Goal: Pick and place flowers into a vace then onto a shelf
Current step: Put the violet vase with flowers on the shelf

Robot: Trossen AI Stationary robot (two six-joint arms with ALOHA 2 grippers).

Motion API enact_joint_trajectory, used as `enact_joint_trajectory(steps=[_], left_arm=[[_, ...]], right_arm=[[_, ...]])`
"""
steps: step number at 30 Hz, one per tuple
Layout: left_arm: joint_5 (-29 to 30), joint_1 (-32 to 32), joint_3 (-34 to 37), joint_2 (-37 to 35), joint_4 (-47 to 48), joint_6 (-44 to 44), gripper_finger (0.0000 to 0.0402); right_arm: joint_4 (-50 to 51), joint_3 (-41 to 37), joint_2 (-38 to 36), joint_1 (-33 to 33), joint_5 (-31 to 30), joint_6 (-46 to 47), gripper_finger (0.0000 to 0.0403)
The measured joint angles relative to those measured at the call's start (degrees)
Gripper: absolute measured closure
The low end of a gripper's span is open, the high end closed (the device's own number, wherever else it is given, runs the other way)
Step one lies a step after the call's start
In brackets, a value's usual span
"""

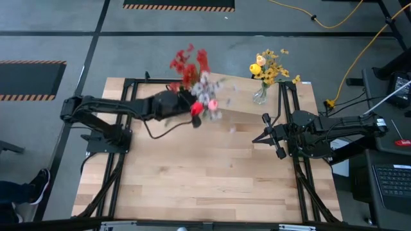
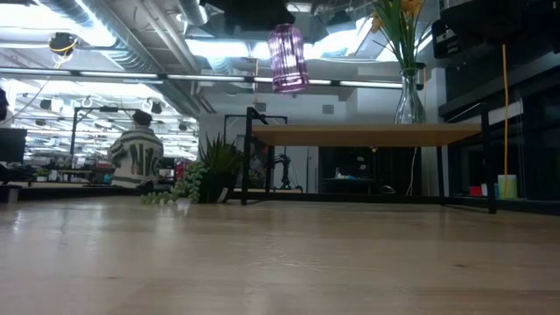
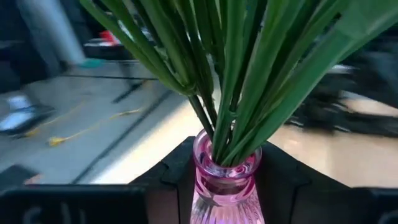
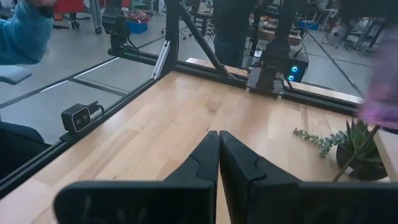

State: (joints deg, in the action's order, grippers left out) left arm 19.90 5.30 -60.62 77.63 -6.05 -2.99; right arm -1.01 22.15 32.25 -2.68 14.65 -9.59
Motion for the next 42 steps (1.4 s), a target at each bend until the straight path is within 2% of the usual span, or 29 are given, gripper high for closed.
enact_joint_trajectory(steps=[6, 9, 13, 19, 24, 27, 42], left_arm=[[2.2, 2.6, -1.6, 0.7, -0.5, 4.3, 0.0281], [3.6, 4.4, -1.6, 1.8, -1.6, 7.3, 0.0281], [-0.3, 6.3, -1.7, 4.7, -3.7, 6.9, 0.0281], [-6.0, 8.0, -7.4, 11.5, -1.1, 3.2, 0.0281], [-6.9, 10.1, -12.4, 15.7, 2.0, 2.8, 0.0281], [-9.4, 11.7, -13.4, 16.7, 2.1, 2.9, 0.0281], [-10.8, 16.7, -13.6, 17.7, 2.7, 4.4, 0.0281]], right_arm=[[-0.5, 0.0, 0.0, 0.0, -0.5, -5.6, 0.0386], [-2.2, 0.0, 0.1, 0.0, -3.2, -5.8, 0.0386], [-2.0, 0.0, 0.3, 0.0, -6.7, -5.8, 0.0386], [-1.6, 0.0, 1.2, 0.0, -7.1, -4.1, 0.0386], [-1.3, 0.0, 1.7, 0.0, -7.2, -2.6, 0.0386], [-0.8, 0.0, 1.9, 0.0, -7.2, -2.7, 0.0386], [-0.1, 0.0, 2.0, 0.0, -7.2, -2.8, 0.0386]])
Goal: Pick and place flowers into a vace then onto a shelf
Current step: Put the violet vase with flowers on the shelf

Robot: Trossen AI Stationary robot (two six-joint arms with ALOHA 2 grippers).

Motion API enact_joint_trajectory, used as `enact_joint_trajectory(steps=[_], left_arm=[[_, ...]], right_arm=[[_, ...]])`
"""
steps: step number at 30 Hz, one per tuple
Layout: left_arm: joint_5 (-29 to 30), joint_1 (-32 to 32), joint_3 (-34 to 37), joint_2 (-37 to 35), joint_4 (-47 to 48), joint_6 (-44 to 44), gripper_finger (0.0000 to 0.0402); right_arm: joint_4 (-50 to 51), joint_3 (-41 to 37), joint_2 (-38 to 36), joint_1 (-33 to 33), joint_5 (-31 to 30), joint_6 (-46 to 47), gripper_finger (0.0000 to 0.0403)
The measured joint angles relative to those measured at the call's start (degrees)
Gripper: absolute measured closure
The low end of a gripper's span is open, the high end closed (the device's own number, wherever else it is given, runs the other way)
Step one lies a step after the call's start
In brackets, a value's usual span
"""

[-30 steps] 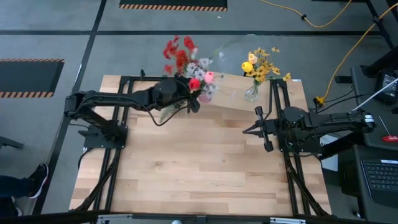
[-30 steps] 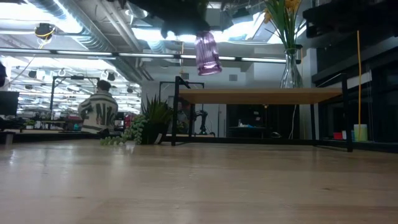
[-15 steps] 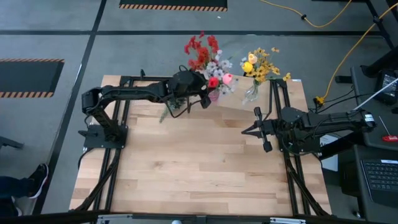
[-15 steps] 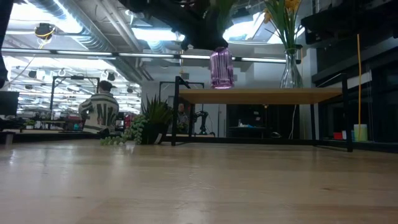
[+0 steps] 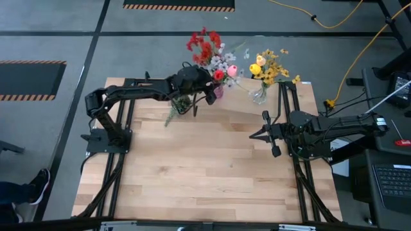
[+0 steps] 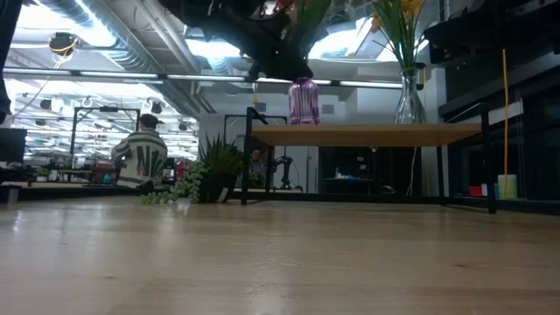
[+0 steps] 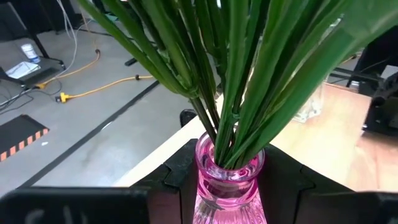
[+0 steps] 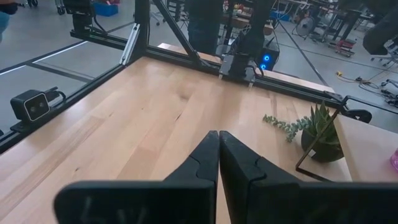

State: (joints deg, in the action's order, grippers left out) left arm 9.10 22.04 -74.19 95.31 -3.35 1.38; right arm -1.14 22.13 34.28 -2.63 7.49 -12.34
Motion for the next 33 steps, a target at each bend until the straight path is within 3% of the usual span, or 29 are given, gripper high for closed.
enact_joint_trajectory(steps=[16, 24, 33], left_arm=[[1.2, 0.7, 0.0, -0.1, 0.2, -0.8, 0.0281], [0.3, 0.6, 0.1, -0.1, 0.5, -2.2, 0.0211], [0.2, 0.5, 0.1, -0.1, 0.1, -3.1, 0.0198]], right_arm=[[0.0, 0.0, 0.0, 0.0, 0.0, -0.1, 0.0386], [0.0, 0.0, 0.0, 0.0, 0.0, -0.1, 0.0386], [0.0, 0.0, 0.0, 0.0, 0.0, -0.1, 0.0386]])
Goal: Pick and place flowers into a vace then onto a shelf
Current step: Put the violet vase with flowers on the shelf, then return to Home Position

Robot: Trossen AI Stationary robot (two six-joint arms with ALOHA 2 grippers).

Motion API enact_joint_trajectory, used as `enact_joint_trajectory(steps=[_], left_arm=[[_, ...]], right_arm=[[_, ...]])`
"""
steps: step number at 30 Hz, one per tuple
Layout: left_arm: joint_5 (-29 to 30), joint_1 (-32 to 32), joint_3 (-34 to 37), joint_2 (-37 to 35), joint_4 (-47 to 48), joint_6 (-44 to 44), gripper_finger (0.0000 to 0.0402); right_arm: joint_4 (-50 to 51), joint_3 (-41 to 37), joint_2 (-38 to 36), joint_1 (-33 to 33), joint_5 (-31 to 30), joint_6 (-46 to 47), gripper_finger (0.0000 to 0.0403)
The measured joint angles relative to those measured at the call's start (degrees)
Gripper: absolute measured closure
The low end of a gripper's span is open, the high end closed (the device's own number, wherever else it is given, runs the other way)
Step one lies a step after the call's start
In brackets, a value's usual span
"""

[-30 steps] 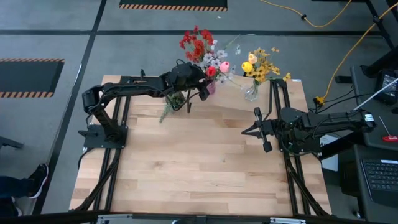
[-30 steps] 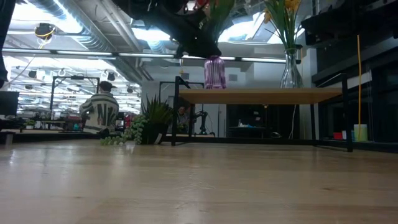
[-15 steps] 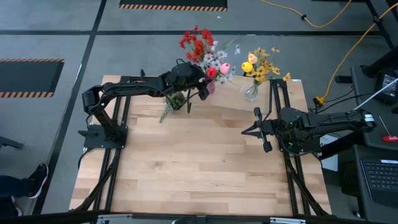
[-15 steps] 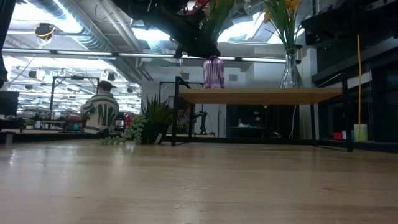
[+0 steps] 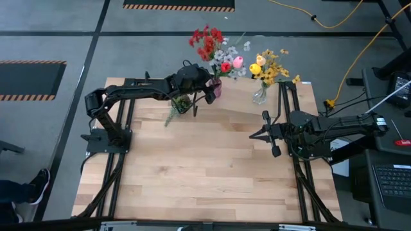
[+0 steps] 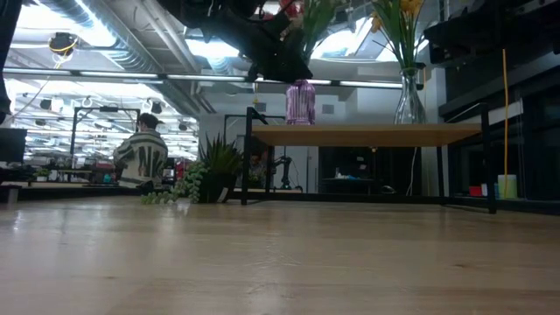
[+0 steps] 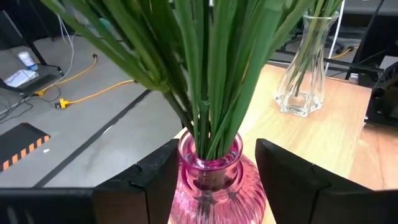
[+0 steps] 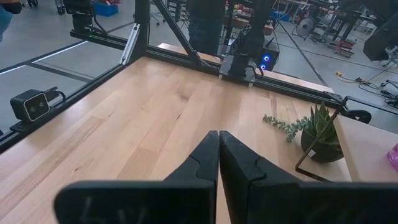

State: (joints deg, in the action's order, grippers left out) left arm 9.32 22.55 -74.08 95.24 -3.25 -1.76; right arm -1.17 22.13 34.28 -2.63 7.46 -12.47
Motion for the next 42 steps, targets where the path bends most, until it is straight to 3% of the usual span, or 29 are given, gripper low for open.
enact_joint_trajectory(steps=[16, 27, 31, 37, 42], left_arm=[[0.1, -0.3, 0.0, -0.1, 1.6, -2.7, 0.0188], [1.6, -0.5, 0.0, -7.3, 9.3, -4.2, 0.0187], [1.7, -1.2, 0.0, -10.0, 16.3, -5.7, 0.0187], [3.3, -5.6, 0.0, -13.4, 18.1, -9.7, 0.0239], [-1.7, -9.3, 3.8, -19.3, 17.7, -12.0, 0.0305]], right_arm=[[0.3, 0.0, 0.0, 0.0, 0.0, 0.0, 0.0386], [0.5, 0.0, 0.0, 0.0, 0.0, 0.0, 0.0386], [0.5, 0.0, 0.0, 0.0, 0.0, 0.0, 0.0386], [0.4, 0.0, 0.0, 0.0, 0.0, 1.0, 0.0386], [0.4, 0.0, 0.0, 0.0, -0.1, 4.8, 0.0386]])
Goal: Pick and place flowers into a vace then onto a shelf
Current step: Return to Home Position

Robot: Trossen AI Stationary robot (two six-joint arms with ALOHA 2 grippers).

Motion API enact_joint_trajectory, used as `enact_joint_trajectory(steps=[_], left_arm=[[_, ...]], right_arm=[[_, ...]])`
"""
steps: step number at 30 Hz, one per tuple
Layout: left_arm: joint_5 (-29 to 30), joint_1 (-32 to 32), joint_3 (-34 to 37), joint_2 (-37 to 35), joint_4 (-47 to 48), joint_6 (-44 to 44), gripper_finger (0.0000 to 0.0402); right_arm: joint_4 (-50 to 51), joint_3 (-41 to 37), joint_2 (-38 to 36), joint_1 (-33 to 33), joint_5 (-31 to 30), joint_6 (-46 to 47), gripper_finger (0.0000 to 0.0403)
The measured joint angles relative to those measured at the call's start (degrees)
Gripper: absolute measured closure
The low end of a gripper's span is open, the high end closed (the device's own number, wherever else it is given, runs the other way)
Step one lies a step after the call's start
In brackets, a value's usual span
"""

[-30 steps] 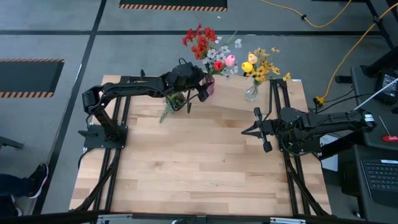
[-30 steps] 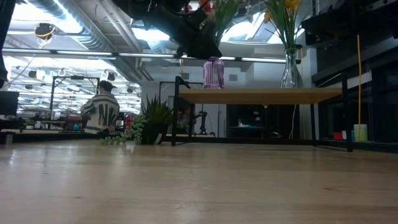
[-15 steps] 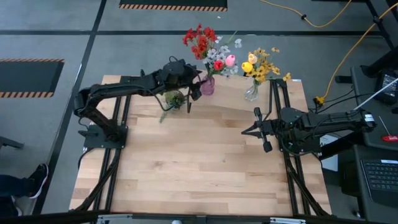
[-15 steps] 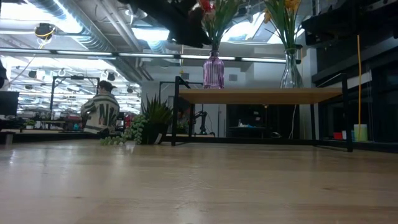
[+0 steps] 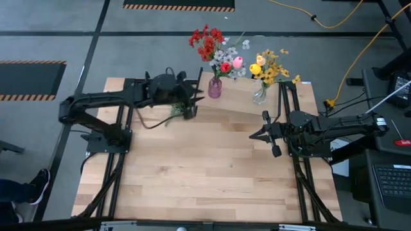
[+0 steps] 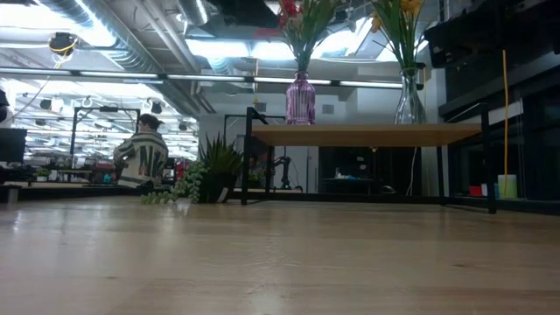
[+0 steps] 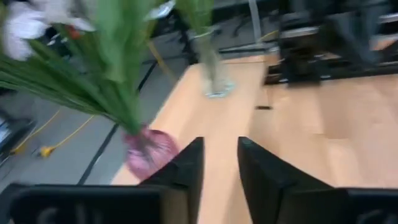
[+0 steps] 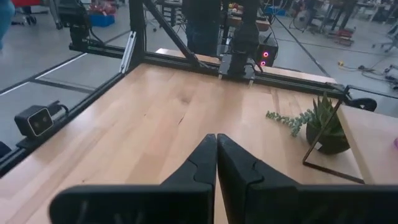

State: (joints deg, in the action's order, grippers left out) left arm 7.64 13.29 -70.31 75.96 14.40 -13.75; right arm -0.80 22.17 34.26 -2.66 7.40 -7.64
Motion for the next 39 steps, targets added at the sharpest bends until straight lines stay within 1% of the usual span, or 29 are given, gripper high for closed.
enact_joint_trajectory(steps=[4, 8, 12, 16, 19, 22, 26, 30, 32, 35, 37, 39], left_arm=[[-2.3, -2.7, 10.2, -6.8, -6.1, 0.3, 0.0353], [-3.1, -4.8, 24.4, -15.4, -15.8, 0.4, 0.0393], [-3.9, -5.4, 38.3, -25.2, -26.8, 1.4, 0.0398], [-5.1, -5.2, 49.8, -34.3, -36.5, 2.9, 0.0400], [-5.3, -5.2, 56.5, -40.9, -39.5, 3.0, 0.0400], [-4.3, -5.2, 61.6, -47.6, -39.9, 3.2, 0.0400], [-2.5, -5.2, 66.8, -57.4, -38.6, 3.6, 0.0400], [-1.5, -5.2, 69.8, -66.2, -33.5, 4.6, 0.0400], [-0.7, -5.2, 69.8, -70.2, -28.2, 5.4, 0.0400], [0.0, -5.2, 69.8, -75.0, -21.5, 7.0, 0.0400], [0.2, -5.2, 69.8, -75.9, -19.3, 7.9, 0.0399], [0.4, -5.2, 69.8, -76.0, -18.1, 8.2, 0.0400]], right_arm=[[0.2, 0.0, 0.0, 0.0, 0.0, 1.5, 0.0386], [1.3, 0.0, 0.0, 0.0, 0.0, 1.6, 0.0386], [1.3, 0.0, 0.1, 0.0, 0.0, 1.6, 0.0386], [1.0, 0.0, 0.2, 0.0, -1.1, 1.6, 0.0386], [0.1, 0.0, 1.2, 0.0, -2.4, 1.6, 0.0386], [-0.1, 0.0, 2.6, 0.0, -2.4, 0.8, 0.0386], [-0.5, 0.0, 2.2, 0.9, -2.4, 1.0, 0.0392], [-0.5, 0.0, 0.7, 2.0, -1.8, -0.4, 0.0399], [-0.5, 0.0, 0.0, 2.4, -0.9, -0.5, 0.0397], [-0.9, -2.3, -1.9, 3.0, 0.5, -2.5, 0.0398], [-1.0, -5.5, -4.8, 4.1, 0.1, 0.1, 0.0400], [-3.1, -8.9, -8.8, 4.7, -0.2, 3.5, 0.0400]])
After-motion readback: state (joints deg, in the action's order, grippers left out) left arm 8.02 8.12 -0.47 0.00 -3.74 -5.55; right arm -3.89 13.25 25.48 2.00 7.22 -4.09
